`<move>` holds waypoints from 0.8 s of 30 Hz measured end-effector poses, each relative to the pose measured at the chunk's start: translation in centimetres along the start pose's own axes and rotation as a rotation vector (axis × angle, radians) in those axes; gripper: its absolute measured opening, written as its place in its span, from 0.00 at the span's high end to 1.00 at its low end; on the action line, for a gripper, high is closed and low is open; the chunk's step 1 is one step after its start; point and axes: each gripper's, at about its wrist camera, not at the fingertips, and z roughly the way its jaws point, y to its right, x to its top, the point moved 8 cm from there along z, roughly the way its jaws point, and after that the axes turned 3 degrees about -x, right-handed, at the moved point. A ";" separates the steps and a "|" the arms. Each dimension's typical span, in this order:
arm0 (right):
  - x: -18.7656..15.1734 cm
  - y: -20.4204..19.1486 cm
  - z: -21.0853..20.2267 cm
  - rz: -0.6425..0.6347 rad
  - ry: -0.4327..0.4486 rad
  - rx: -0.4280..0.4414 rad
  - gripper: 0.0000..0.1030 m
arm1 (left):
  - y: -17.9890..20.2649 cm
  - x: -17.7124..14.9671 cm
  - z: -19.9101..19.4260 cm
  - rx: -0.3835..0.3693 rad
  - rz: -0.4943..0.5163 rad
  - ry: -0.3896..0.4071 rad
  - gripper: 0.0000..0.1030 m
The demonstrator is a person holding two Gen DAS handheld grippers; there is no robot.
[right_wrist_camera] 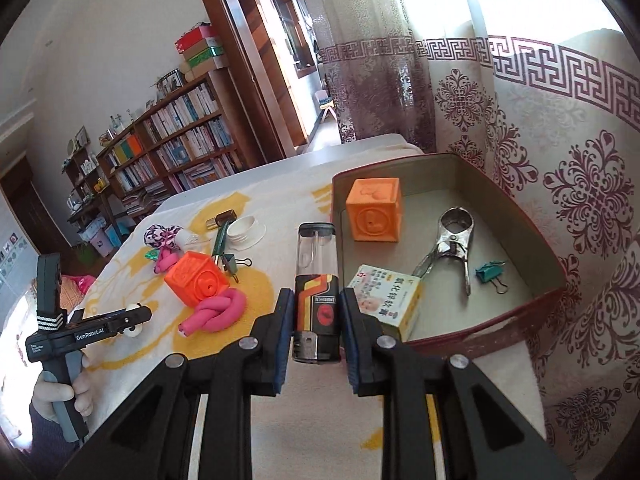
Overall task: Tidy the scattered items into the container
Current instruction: 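Carry the lighter over the red tin with the right gripper while the left carries the panda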
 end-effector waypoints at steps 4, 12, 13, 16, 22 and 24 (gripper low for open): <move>0.4 3.0 0.0 0.049 0.016 -0.052 0.75 | 3.0 0.2 -0.1 -0.035 0.046 -0.009 0.50; 1.4 6.9 1.7 0.092 0.023 -0.127 0.75 | 7.4 0.8 -0.1 -0.062 0.115 -0.013 0.50; 1.6 7.2 1.9 0.092 0.026 -0.136 0.75 | 7.8 0.8 0.0 -0.067 0.121 -0.017 0.50; 1.9 7.5 2.3 0.080 0.036 -0.166 0.75 | 9.0 1.0 0.3 -0.069 0.144 -0.026 0.50; 2.4 8.4 3.1 0.083 0.052 -0.211 0.75 | 11.6 1.6 1.0 -0.083 0.186 -0.035 0.50; 2.6 8.8 3.0 0.089 0.072 -0.227 0.70 | 12.5 1.7 1.2 -0.091 0.202 -0.040 0.50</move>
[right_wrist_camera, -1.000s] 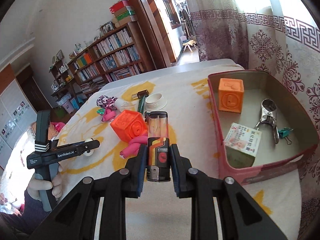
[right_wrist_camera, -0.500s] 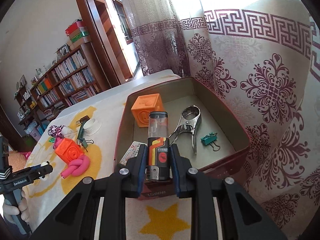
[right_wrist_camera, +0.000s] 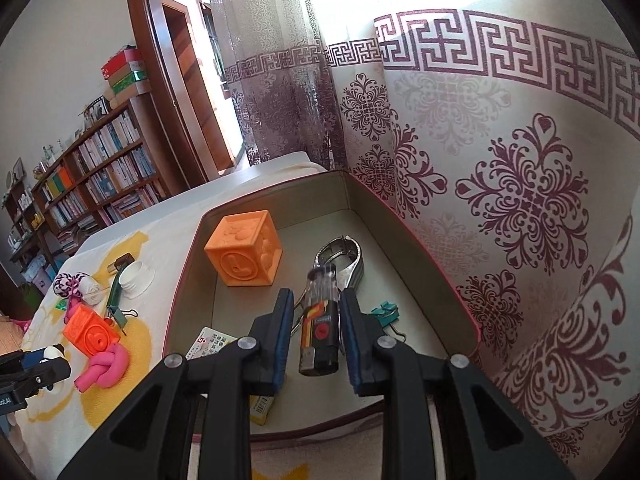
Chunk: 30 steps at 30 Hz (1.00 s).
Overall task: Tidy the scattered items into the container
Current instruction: 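Carry the lighter over the red tin with the right gripper while the left carries the panda, then open the right gripper to drop the lighter while the left releases the panda inside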
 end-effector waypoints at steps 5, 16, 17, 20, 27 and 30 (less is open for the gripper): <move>0.6 1.4 -1.1 0.022 0.076 -0.067 0.40 | 2.7 1.3 0.9 -0.018 0.054 -0.010 0.50; 1.3 2.3 -3.3 0.033 0.177 -0.126 0.25 | 10.3 6.1 5.6 -0.086 0.155 -0.018 0.50; 1.3 2.3 -3.3 0.034 0.180 -0.125 0.24 | 10.7 6.4 6.2 -0.089 0.157 -0.023 0.50; 1.3 2.2 -3.4 0.027 0.185 -0.130 0.24 | 11.9 7.4 7.8 -0.099 0.156 -0.037 0.50; 1.3 2.1 -3.8 0.019 0.194 -0.123 0.23 | 13.5 9.0 10.0 -0.171 0.112 -0.066 0.50; 1.3 2.2 -3.8 0.025 0.195 -0.121 0.23 | 13.3 9.1 10.3 -0.187 0.082 -0.072 0.37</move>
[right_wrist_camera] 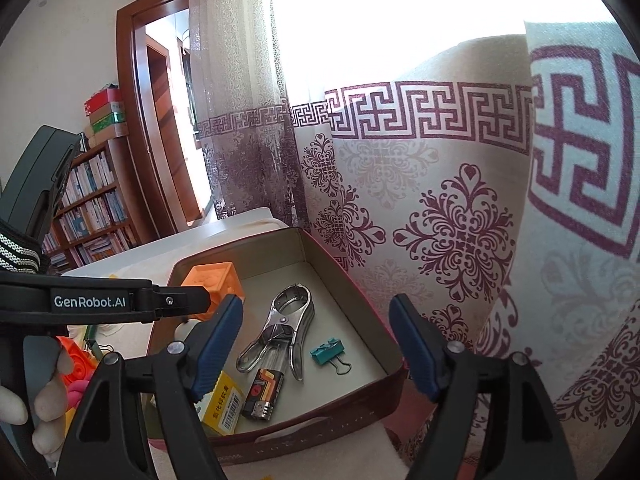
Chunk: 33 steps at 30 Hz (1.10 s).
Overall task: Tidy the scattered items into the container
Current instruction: 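Open the right gripper to drop the lighter while the left releases the panda inside, then withdraw both grippers from the tin back over the table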
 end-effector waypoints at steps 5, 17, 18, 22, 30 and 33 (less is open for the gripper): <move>0.0 -0.1 -0.1 0.000 0.002 0.002 0.23 | -1.3 -0.5 -0.6 0.028 -0.020 0.020 0.26; -0.4 -0.1 0.2 -0.024 0.002 -0.032 0.23 | -3.9 -2.0 -2.4 0.101 -0.034 0.031 0.26; -0.3 -0.1 0.2 -0.025 0.005 -0.035 0.23 | -4.2 -2.1 -2.7 0.105 -0.036 0.031 0.26; -0.2 -0.1 0.2 -0.038 0.016 -0.053 0.22 | -5.4 -2.4 -3.5 0.112 -0.059 0.036 0.26; 0.0 0.0 -0.1 -0.059 0.049 -0.098 0.21 | -8.6 -2.9 -6.3 0.137 -0.117 0.061 0.26; 0.1 0.1 -0.3 -0.058 0.059 -0.112 0.20 | -10.2 -3.1 -7.8 0.155 -0.138 0.077 0.26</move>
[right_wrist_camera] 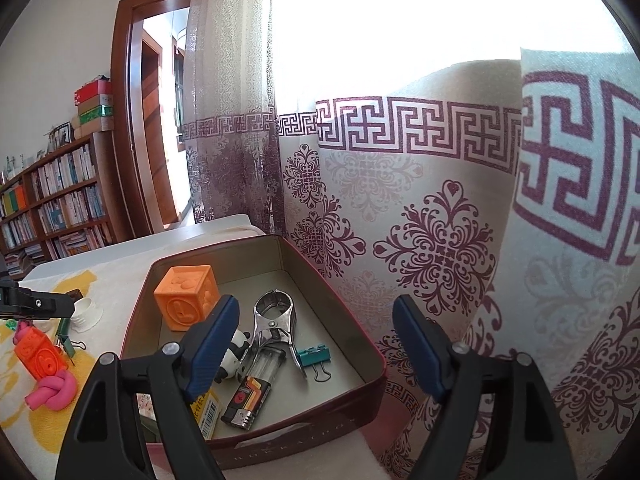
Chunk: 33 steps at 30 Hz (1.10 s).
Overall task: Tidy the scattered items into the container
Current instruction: 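Withdraw both grippers from the tin back over the table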
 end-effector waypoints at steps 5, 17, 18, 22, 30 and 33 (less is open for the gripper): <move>0.0 0.3 0.1 0.009 -0.001 -0.017 0.19 | -4.5 -0.2 -2.4 0.058 -0.049 0.031 0.26; -0.2 1.0 0.6 0.025 -0.021 -0.072 0.18 | -19.7 -2.0 -7.3 0.266 -0.310 0.128 0.16; -0.1 1.0 0.5 0.019 -0.019 -0.081 0.18 | -20.3 -2.3 -7.3 0.265 -0.322 0.123 0.16; -0.2 0.1 0.1 -0.018 -0.041 -0.096 0.18 | -21.8 -3.5 -7.1 0.274 -0.316 0.087 0.16; 0.6 -9.2 -2.3 -0.128 -0.115 0.155 0.18 | -24.2 -5.8 -6.2 0.282 -0.329 0.038 0.16; 0.5 -14.3 -2.8 -0.196 -0.166 0.300 0.17 | -24.8 -6.2 -6.2 0.289 -0.336 0.034 0.16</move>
